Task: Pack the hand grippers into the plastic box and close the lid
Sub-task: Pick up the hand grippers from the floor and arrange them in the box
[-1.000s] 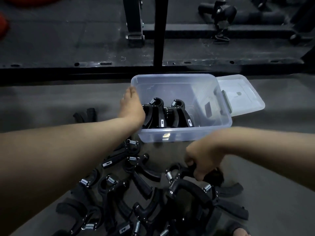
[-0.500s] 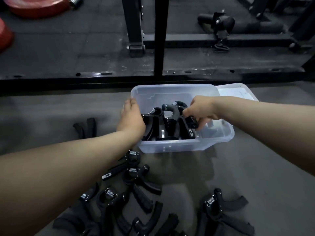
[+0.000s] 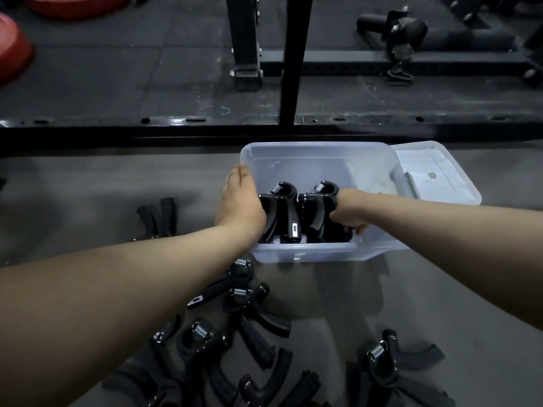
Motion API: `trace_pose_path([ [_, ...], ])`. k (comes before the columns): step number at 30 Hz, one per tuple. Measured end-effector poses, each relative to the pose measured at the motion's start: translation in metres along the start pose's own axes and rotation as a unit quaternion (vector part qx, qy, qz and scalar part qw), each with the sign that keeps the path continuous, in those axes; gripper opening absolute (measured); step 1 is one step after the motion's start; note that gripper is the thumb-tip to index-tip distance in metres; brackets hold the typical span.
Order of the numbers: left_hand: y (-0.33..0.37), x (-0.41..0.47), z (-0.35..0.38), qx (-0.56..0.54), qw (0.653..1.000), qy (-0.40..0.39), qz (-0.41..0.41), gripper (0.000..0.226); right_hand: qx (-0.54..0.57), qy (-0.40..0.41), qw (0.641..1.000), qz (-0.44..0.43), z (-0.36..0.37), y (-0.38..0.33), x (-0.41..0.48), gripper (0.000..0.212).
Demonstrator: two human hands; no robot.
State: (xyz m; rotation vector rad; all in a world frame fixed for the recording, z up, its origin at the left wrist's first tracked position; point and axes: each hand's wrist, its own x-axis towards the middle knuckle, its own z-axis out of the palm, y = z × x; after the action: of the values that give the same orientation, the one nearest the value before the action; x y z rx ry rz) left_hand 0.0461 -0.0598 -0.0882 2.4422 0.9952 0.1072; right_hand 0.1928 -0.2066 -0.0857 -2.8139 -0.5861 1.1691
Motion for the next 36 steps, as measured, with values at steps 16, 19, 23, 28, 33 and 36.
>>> trace_pose_path([
  [16, 0.000, 0.000, -0.001, -0.010, 1.000, 0.004, 0.002, 0.080, 0.004, 0.039, 0.999, 0.007, 0.007, 0.005, 0.002, 0.023],
  [19, 0.001, -0.001, -0.001, -0.011, 1.000, 0.004, 0.001, 0.080, 0.033, 0.026, 0.999, 0.016, 0.004, 0.006, 0.005, 0.028],
  [23, 0.000, -0.001, -0.001, -0.014, 1.000, 0.001, -0.001, 0.081, 0.093, 0.015, 0.995, 0.039, -0.008, 0.014, 0.011, 0.041],
  [28, 0.000, 0.000, 0.000, -0.009, 1.000, -0.003, -0.002, 0.083, 0.091, -0.008, 0.995, 0.042, -0.010, 0.020, 0.008, 0.042],
  [33, 0.000, 0.000, 0.000, -0.008, 1.000, -0.001, -0.005, 0.082, 0.026, -0.009, 1.000, -0.011, -0.003, 0.019, 0.005, 0.015],
  [36, 0.000, 0.000, 0.000, -0.012, 1.000, 0.000, -0.003, 0.082, 0.003, 0.013, 1.000, -0.020, -0.002, 0.015, 0.004, 0.018],
])
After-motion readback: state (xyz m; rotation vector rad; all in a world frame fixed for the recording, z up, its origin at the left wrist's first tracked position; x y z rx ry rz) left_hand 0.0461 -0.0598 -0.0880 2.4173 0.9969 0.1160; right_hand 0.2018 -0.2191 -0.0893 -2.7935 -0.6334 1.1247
